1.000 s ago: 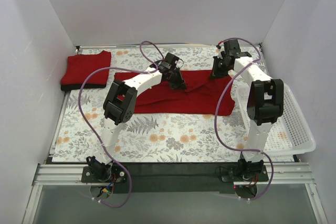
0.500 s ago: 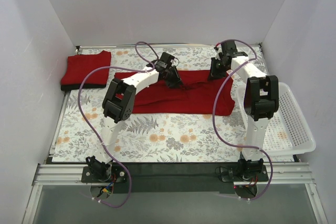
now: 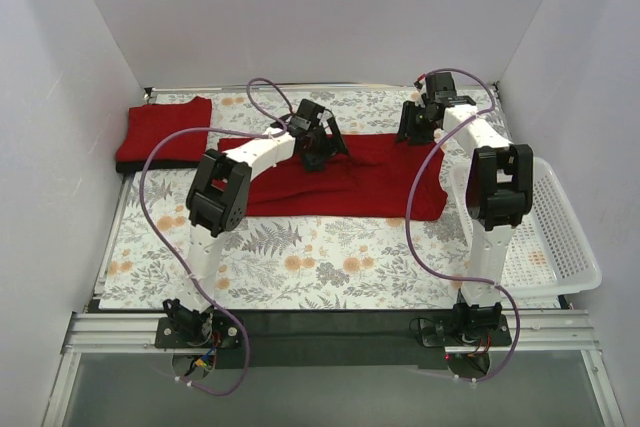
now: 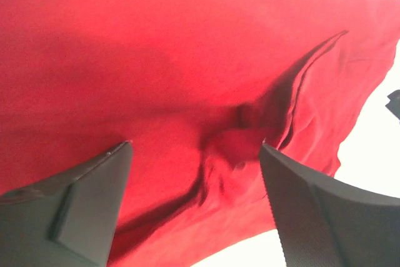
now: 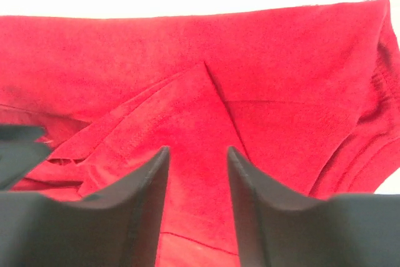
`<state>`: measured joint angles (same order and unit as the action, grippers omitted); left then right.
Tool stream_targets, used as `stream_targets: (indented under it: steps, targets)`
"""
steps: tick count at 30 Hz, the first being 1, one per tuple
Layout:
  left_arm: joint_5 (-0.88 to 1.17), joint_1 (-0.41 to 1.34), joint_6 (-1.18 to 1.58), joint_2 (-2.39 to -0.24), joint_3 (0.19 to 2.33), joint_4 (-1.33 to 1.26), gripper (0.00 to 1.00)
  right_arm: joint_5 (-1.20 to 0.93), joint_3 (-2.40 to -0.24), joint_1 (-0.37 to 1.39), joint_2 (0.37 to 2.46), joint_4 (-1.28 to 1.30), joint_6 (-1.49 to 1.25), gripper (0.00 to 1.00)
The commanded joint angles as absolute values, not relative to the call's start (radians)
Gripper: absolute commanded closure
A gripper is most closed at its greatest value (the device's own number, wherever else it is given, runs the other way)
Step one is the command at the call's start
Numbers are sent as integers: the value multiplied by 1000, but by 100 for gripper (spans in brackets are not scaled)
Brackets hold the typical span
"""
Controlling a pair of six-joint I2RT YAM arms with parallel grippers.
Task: Fold and stack the t-shirts
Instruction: Fold the tshirt
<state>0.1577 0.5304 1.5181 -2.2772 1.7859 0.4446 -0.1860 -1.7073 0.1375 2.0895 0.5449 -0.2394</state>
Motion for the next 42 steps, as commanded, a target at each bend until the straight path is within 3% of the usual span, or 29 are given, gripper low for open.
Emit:
stream_targets:
  steps: [1,6,14,17,19,21,28,42]
  targets:
    - [56,499,1490,-2039,1727,459,21,-202,-1694,138,2010,479,-238,55]
    - [-34,422,1480,-1823,1528,532,18,-299,-1596,198,1889,443,-129,50]
    - [-40,166,1456,-1488,1126,563,19,-287,-1494,488,1827,385,158,46]
    - [-26,78,1445,-1433,1011,557,20,-269,-1531,575,1871,380,242,41]
    - [-9,28,1443,-1417,961,543,20,-217,-1568,645,1916,379,290,26]
    - [-9,12,1443,-1419,948,522,20,-178,-1595,687,1966,379,357,21]
    - [-23,-35,1430,-1494,976,520,20,-16,-1680,827,2101,379,468,20]
    - [-54,-52,1428,-1493,960,511,20,101,-1798,833,2224,347,497,23]
